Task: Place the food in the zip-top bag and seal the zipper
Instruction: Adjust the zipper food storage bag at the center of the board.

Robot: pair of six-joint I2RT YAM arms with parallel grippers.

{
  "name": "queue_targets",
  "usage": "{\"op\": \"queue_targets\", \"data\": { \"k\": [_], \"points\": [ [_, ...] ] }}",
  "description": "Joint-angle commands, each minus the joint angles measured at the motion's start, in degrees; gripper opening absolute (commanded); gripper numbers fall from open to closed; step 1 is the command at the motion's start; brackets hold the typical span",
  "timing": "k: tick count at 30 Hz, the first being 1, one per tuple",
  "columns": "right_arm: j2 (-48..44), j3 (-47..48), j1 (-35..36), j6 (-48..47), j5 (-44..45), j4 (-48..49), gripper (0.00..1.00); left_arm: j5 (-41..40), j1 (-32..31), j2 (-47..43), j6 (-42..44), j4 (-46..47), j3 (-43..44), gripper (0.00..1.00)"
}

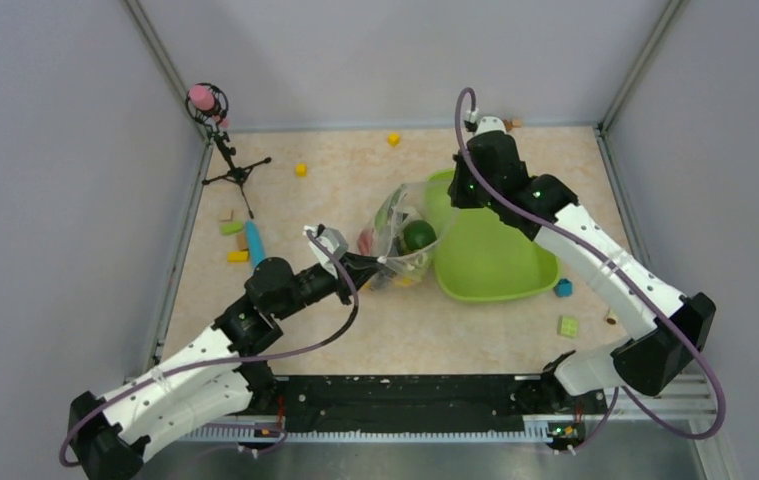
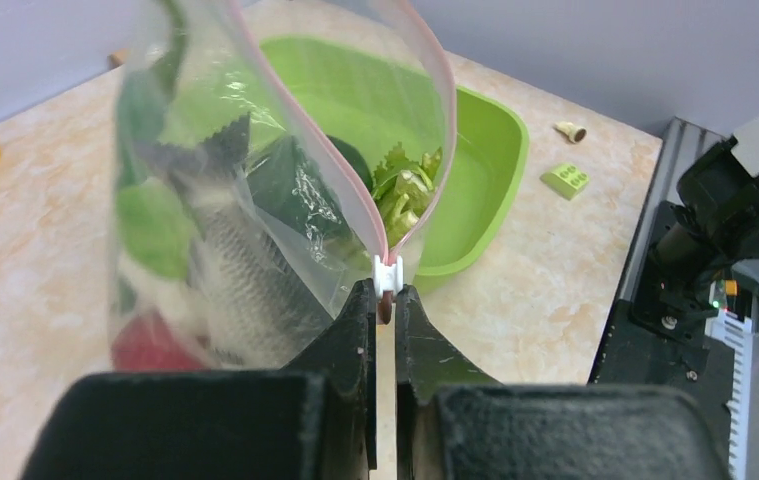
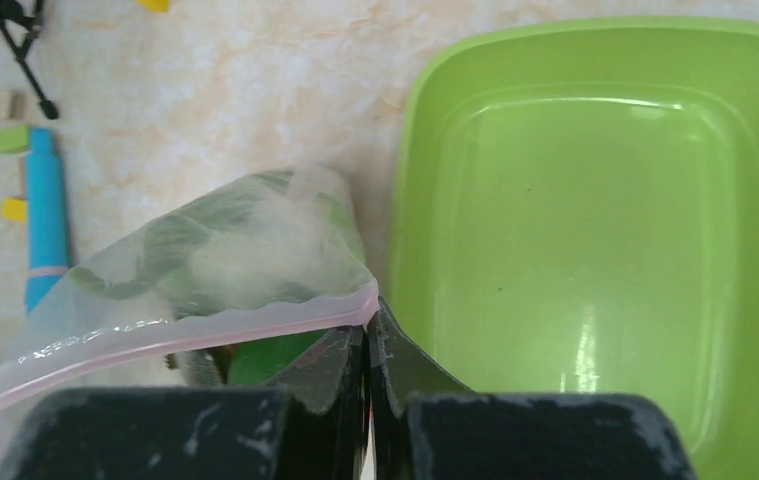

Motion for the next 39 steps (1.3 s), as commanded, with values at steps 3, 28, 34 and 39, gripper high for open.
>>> {"op": "queue_targets", "data": {
  "k": [3,28,34,39],
  "points": [
    [-3.4,5.1,-1.4,-14.9,4.1,0.4,0.0,-10.8,-0.3,-5.0,-3.5,-15.8,8.7,0.0],
    [-21.9,-7.9,-1.2,-87.9,-71.4,5.9,0.97,-9.3,-0.2,5.2,2.6,-25.3,26.3,0.0],
    [-16.9,-6.9,2.9,-88.4,-73.9,7.8,0.97,-6.5,-0.2,3.9,3.5,-27.4,28.0,0.0],
    [-9.8,-3.7,6.6,-87.5,-71.2,8.1,0.96,-1.4,-0.2,3.5,6.1,-28.1,28.8,0.0]
  ]
}}
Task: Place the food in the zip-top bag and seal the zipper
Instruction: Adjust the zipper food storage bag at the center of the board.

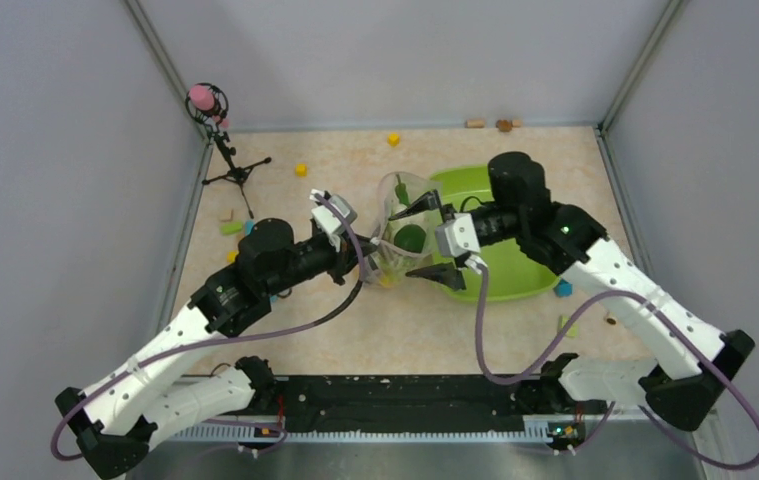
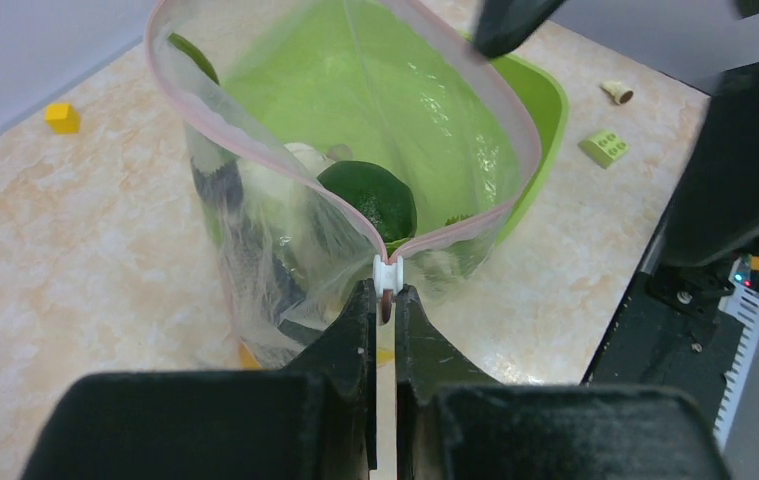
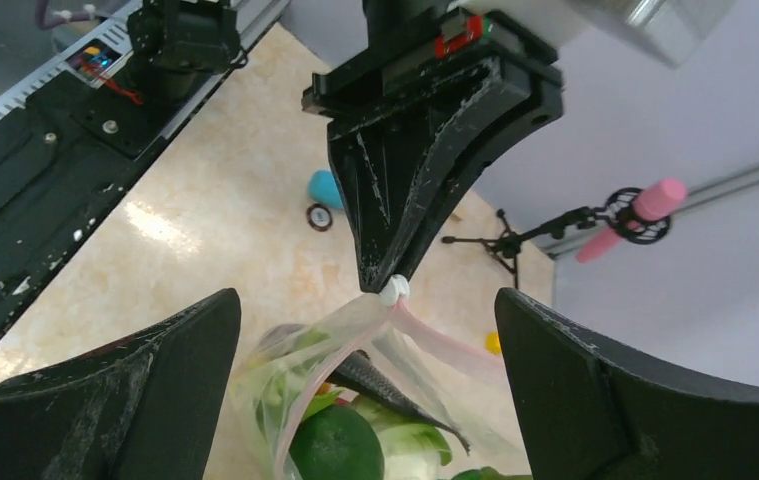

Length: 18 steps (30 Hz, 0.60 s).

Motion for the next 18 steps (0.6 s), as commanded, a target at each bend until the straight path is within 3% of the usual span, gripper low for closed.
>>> {"op": "queue_targets", "data": {
  "k": [1,8,13,18],
  "points": [
    [6.0,4.3,2.4,-1.4,-1.4,2.0,0.96,6.3,0.0,-2.0,3.5,2.9,3.3,0.0],
    [15.4,11.1,2.8,-1.7,0.6,-1.5,0.91,8.1,0.0,-2.5,4.6,1.7,4.7,0.0],
    [19.0,13.7,3.6,-8.8,1.6,-10.0,0.83,8.1,0.0,-2.4,5.1,0.4,5.5,0.0],
    [21.4,15.1,4.0,-12.3,4.7,-14.4,0.51,9.2,0.0,-4.3,6.4,0.1,3.9,0.0]
  ]
}}
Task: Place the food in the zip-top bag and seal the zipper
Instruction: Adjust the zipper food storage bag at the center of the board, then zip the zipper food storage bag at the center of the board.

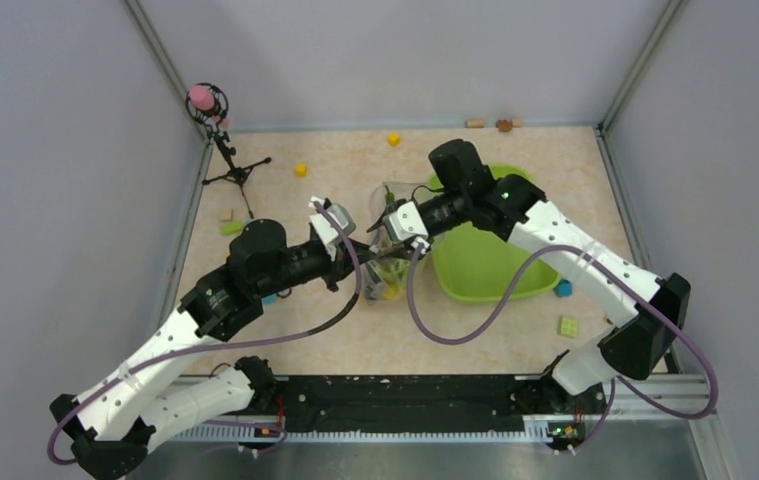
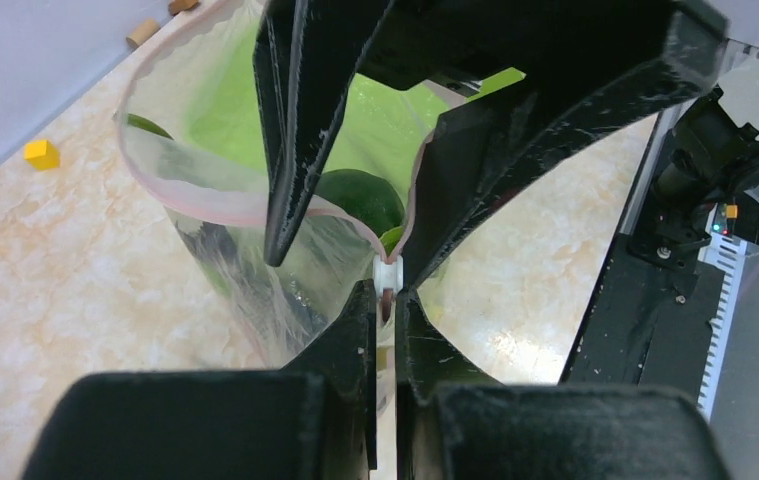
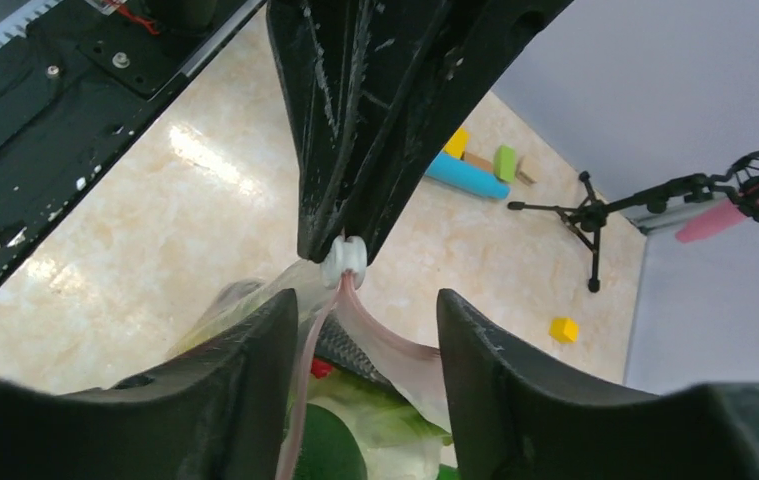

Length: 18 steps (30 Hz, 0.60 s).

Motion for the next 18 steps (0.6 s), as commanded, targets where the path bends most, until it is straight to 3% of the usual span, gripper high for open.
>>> {"op": "queue_targets", "data": {
  "k": [1,9,10,11,12,15,18],
  "points": [
    [2.3,3.9,0.8,-5.5,1.7,-5.9,0.45,3.2,0.0,-3.3,1.7,4.0,1.4,0.0],
    [3.6,6.5,0.9,-3.9,1.5,-6.9,0.06,1.4,0.1,-5.0,2.2,2.8,0.4,0.01],
    [3.7,7.0,0.9,-2.6,1.7,-6.9,0.0,0.1,0.0,-5.7,1.5,3.3,-0.4,0.16],
    [3.8,7.7,0.9,-1.1,2.1,-6.9,0.0,-1.6,0.0,-6.7,0.4,3.8,-1.4,0.4],
    [3.8,8.1,0.9,0.4,2.2,-6.9,0.0,-3.7,0.0,-7.6,-1.5,4.5,-3.0,0.53],
    [3.8,8.5,0.9,2.7,1.6,-6.9,0.0,-7.6,0.1,-12.1,-2.5,10.3,-11.1,0.78],
    [3.9,9.0,1.1,5.5,1.4,-6.8,0.0,-9.3,0.0,-14.6,-4.5,16.0,-17.0,0.86]
  ]
}}
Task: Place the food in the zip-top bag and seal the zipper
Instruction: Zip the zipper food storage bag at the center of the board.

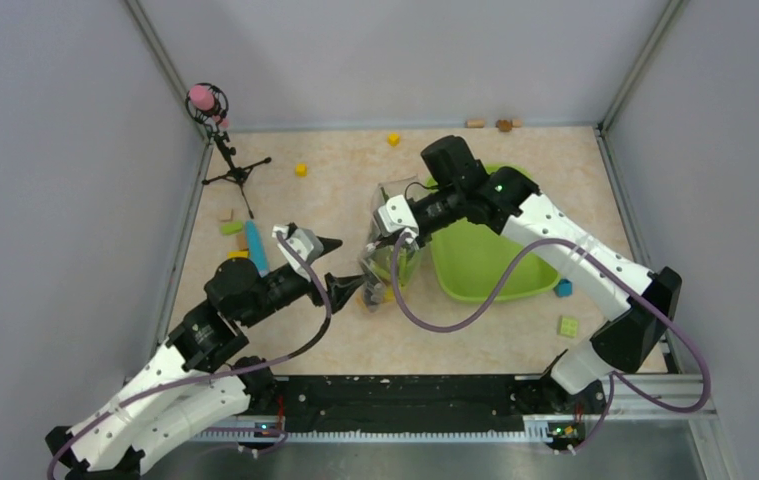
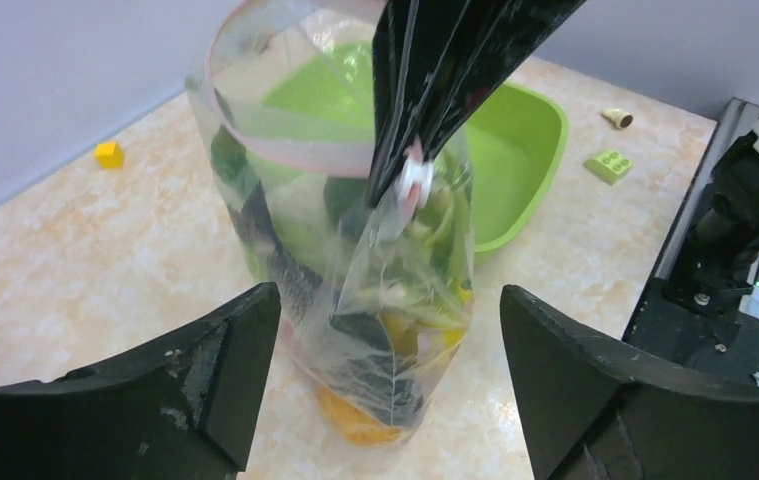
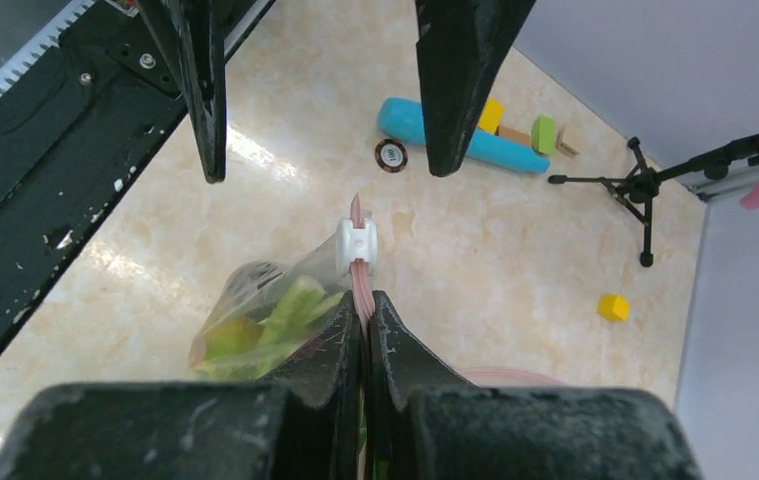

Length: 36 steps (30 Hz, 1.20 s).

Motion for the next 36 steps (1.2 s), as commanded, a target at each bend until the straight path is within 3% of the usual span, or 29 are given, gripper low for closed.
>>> {"op": "queue_targets", "data": {
  "k": [1,6,11,13,16,22,25,26,27,30,33,36],
  "points": [
    [0.2,3.9,0.1,5.2,-1.4,0.7,0.0,-4.1,-0.1,-2.5,-2.8,10.6,-6.8,0.86],
    [0.0,3.5,0.4,11.9,-1.6,3.6,0.0,-3.1,0.1,0.5,-2.3,17.8,-8.4,0.86],
    [-0.3,2.9,1.0,11.8,0.1,3.6,0.0,-0.1,1.6,0.8,-3.5,22.9,-9.8,0.77],
    [-0.4,2.9,1.0,12.0,-0.1,3.6,0.0,1.1,2.3,0.9,-3.2,22.9,-9.9,0.67],
    [-0.5,2.8,1.4,11.9,-0.5,3.6,0.0,3.8,3.2,2.4,-3.3,21.8,-9.1,0.44],
    [-0.5,2.6,2.3,11.6,-0.4,3.6,0.0,7.7,3.7,5.1,-3.3,20.8,-7.2,0.27],
    [-0.5,2.5,2.4,11.8,-0.2,3.6,0.0,9.0,3.7,5.2,-3.2,21.6,-7.4,0.25],
    [-0.4,2.5,2.5,11.8,0.2,3.7,0.0,9.4,3.7,5.0,-3.3,21.9,-7.5,0.19],
    [-0.4,2.5,2.5,11.8,0.5,3.7,0.0,9.3,3.7,4.8,-3.5,22.0,-7.5,0.03],
    [-0.1,2.6,2.6,11.6,1.3,3.6,0.0,10.0,3.7,3.9,-3.1,22.1,-7.7,0.0],
    [-0.4,2.6,2.7,11.3,0.7,3.6,0.1,10.3,3.7,3.2,-2.0,22.2,-8.2,0.0],
    [-1.4,2.7,3.2,11.1,-2.4,3.8,0.31,10.3,3.7,3.1,-1.7,23.0,-8.9,0.0]
  ]
}}
